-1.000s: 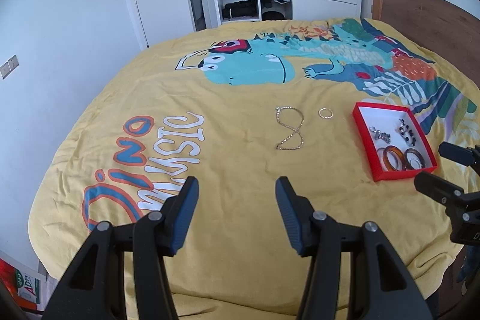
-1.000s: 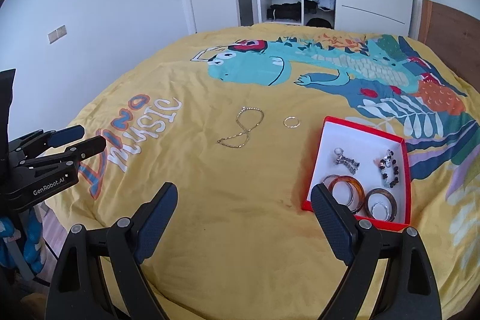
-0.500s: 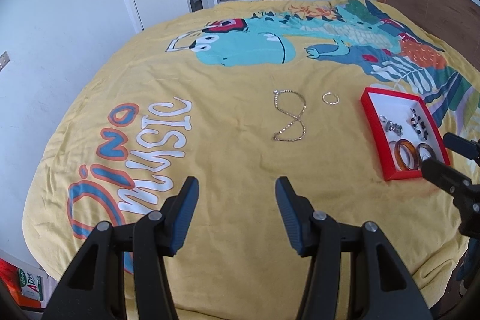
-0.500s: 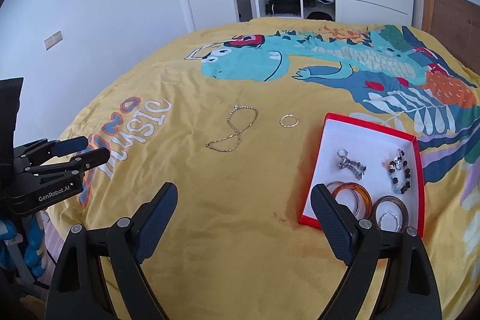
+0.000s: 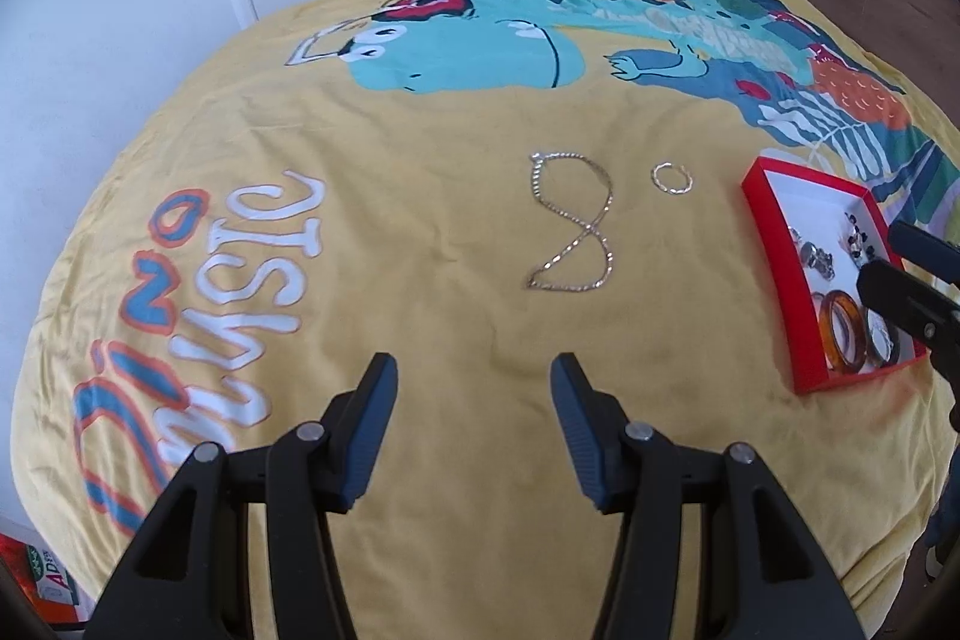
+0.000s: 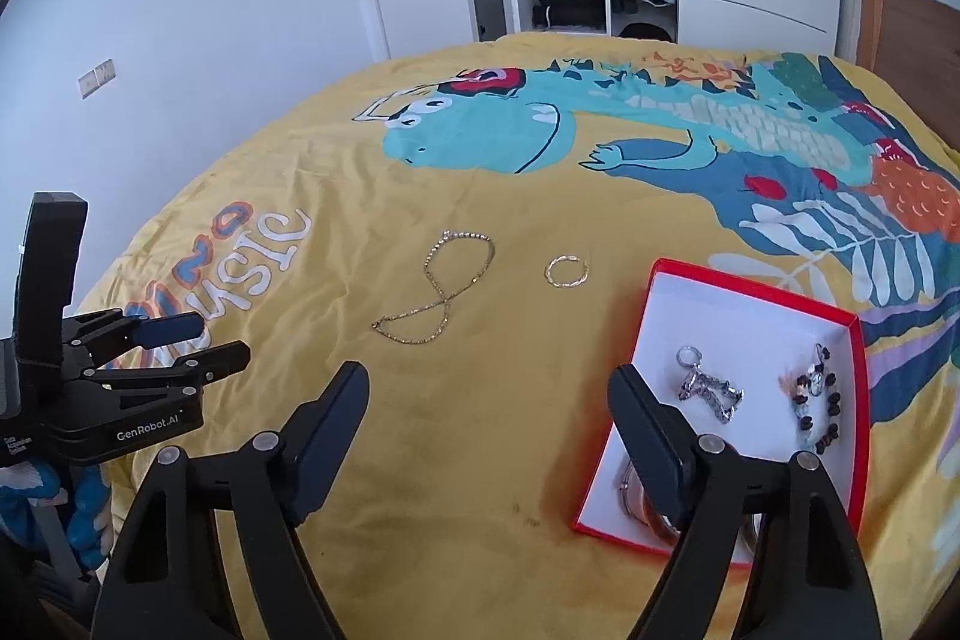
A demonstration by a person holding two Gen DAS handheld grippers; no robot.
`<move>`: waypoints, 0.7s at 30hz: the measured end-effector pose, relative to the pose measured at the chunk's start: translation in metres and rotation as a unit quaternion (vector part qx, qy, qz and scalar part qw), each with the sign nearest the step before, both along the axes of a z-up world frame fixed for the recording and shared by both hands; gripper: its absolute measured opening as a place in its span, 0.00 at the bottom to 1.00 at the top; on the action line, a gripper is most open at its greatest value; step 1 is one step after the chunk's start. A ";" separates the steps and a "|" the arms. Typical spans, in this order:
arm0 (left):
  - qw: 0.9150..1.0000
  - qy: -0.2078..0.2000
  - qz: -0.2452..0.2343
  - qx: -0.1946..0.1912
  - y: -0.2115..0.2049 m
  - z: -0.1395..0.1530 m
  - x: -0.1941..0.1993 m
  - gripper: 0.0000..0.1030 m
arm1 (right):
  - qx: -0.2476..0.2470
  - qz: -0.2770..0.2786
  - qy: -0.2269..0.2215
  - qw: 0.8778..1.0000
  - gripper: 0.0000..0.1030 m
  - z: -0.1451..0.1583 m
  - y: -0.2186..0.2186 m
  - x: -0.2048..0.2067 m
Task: Organize jewelry
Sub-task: 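Move both tools back toward the chain necklace and twisted hoop, then grasp the rhinestone chain necklace with the left tool while the right tool grasps the twisted silver hoop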
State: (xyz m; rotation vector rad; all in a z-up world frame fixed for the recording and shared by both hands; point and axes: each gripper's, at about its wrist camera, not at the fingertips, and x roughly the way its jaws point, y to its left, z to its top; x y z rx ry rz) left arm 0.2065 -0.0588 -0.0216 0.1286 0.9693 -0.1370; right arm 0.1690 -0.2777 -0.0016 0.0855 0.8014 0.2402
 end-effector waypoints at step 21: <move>0.996 0.049 -0.053 -0.055 -0.071 -0.064 0.109 0.50 | 0.009 0.002 0.085 0.996 0.61 -0.061 -0.020 0.147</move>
